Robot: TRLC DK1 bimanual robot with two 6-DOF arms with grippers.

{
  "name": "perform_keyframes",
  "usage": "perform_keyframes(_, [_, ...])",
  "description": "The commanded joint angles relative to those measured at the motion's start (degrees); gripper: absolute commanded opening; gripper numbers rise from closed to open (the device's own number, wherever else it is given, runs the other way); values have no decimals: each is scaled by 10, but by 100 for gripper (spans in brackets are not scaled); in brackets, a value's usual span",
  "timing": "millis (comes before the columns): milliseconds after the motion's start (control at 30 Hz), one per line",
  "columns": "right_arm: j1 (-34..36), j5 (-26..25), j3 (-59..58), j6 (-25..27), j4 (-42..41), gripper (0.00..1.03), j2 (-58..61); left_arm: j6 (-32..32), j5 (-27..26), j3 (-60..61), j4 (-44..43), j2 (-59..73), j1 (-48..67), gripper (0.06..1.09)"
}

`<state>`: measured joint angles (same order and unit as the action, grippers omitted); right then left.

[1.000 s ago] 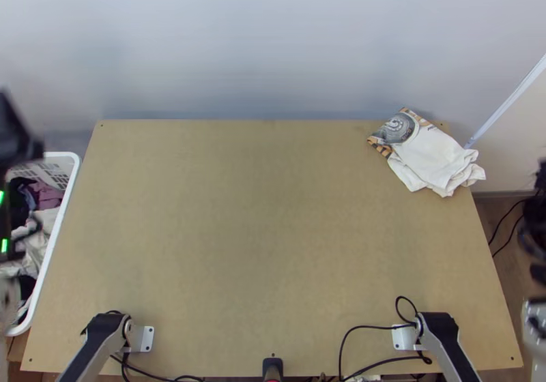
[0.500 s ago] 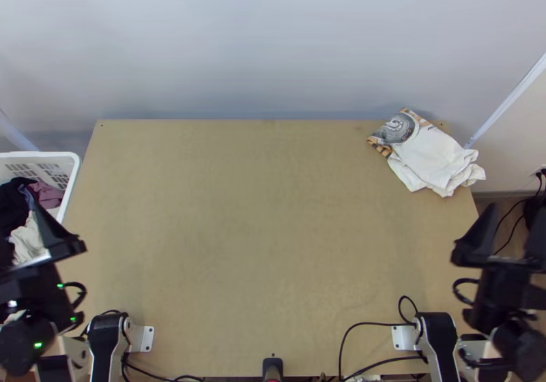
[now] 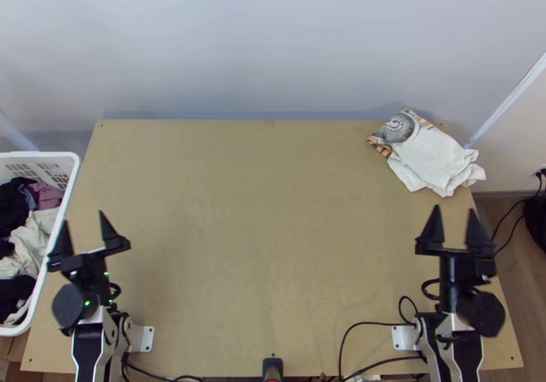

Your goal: Fold the t-shirt

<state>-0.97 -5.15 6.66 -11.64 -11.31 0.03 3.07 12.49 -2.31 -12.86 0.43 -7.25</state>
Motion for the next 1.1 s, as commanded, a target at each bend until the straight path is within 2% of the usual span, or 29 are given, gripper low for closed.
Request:
perform_keyframes(0, [-6, -2, -22, -68, 45, 100, -5, -15, -3, 25, 1, -6, 8, 105])
perform_keyframes(67, [-2, -4, -28, -123, 106, 100, -5, -16, -3, 25, 33, -6, 12, 105])
perform_keyframes(167, [37, -6, -38, -112, 168, 100, 7, -25, -6, 24, 106, -4, 12, 105])
perform_keyframes(233, [52, -6, -38, -96, 168, 100, 0, -23, -12, 24, 108, 7, 7, 105])
perform_keyframes(1067, [49, -6, -38, -95, 167, 100, -1, -23, -12, 24, 105, -4, 1, 105])
